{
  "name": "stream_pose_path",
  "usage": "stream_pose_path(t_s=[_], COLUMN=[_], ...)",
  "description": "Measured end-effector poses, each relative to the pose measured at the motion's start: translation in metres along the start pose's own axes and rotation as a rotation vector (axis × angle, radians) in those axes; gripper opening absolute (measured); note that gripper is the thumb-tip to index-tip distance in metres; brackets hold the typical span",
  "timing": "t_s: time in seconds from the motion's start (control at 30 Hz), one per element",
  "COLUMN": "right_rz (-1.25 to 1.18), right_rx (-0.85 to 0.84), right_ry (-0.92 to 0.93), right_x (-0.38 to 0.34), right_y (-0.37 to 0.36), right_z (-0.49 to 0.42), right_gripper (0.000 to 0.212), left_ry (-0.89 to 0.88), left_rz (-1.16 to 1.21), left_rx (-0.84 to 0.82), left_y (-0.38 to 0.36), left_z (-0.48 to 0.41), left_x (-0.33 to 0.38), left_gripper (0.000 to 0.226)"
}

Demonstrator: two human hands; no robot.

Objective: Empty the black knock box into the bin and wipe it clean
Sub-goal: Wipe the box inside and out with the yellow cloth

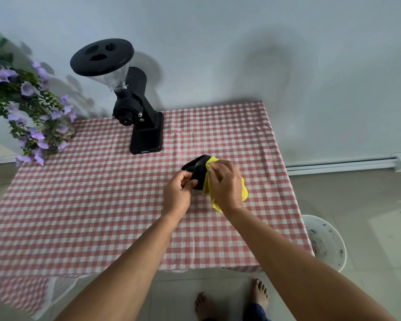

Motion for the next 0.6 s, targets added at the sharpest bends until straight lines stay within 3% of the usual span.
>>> stream_pose_path(t_s=[0.13,0.27,0.47,0.6], right_rz=[0.004,-0.035,-0.083,-0.046], right_rx=[-0.073,-0.101,-0.170,-0.106], right_ry=[0.096,-0.212,0.018,-0.196], right_x=[0.006,0.033,-0.006,0.018], right_y=[-0.003,0.001,-0.016,-0.007], right_z=[0.005,0.008,0.010,-0.009], right_gripper=[0.024,0.030,0.029,0.026], left_ry=[-0.079,-0.087,-0.067,-0.072], left_rz=[-0.021,-0.042,0.006,-0.012], left_rx=[-0.026,-0.030,-0.050,-0.083], left_y=[0.003,0.004,0.006,0.004], left_z=[0.001,0.001,-0.002,-0.003], left_x=[-0.003,-0.006,-0.009,-0.006], left_gripper=[0.017,0.013,0.020,0.027])
Point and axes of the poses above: each hand's wrist, its own z-axis away from the middle knuckle, its own y-axis out of the back of the hand, x = y × z, the point moved 8 cm from there along -z, towards the middle knuckle, and after that the axes turned 10 degrees about x, right-handed, at the moved point
